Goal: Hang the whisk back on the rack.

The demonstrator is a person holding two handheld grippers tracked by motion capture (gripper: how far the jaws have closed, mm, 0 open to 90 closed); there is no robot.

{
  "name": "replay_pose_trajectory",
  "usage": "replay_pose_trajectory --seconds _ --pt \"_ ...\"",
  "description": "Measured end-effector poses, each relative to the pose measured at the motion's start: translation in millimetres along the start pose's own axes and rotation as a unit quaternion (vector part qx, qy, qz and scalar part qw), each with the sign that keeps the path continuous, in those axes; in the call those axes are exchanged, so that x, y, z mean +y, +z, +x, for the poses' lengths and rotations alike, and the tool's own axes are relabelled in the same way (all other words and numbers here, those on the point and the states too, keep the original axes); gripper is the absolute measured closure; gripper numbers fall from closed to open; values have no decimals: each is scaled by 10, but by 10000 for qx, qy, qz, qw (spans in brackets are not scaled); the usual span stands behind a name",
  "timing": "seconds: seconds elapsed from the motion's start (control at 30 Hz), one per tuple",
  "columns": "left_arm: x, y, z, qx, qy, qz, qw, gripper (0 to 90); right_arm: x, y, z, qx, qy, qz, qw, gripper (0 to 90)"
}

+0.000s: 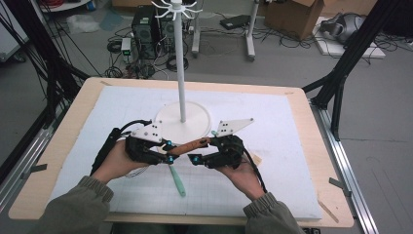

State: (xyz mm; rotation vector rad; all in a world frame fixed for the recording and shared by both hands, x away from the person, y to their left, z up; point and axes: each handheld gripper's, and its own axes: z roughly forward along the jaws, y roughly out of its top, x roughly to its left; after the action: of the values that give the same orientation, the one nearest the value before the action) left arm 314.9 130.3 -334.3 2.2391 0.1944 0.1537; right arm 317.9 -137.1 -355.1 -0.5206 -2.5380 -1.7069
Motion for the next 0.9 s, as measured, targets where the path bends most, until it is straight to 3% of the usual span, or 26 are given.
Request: replay_pose_trajectory --seconds 0.23,0.37,0.7,0.9 --pt "17 59 -7 11 22 17 10000 708 6 10 -30 78 140 -147 9998 538" --pt "29 64 -7 23 15 -35 10000 709 -1 -17 -94 277 336 -413 9982 603" --pt "51 67 -47 55 117 -47 9999 708 4 -34 -152 728 562 -709 9932 720" --pt "83 65 -54 85 65 -165 9998 702 49 -75 -126 637 504 -803 9935 726"
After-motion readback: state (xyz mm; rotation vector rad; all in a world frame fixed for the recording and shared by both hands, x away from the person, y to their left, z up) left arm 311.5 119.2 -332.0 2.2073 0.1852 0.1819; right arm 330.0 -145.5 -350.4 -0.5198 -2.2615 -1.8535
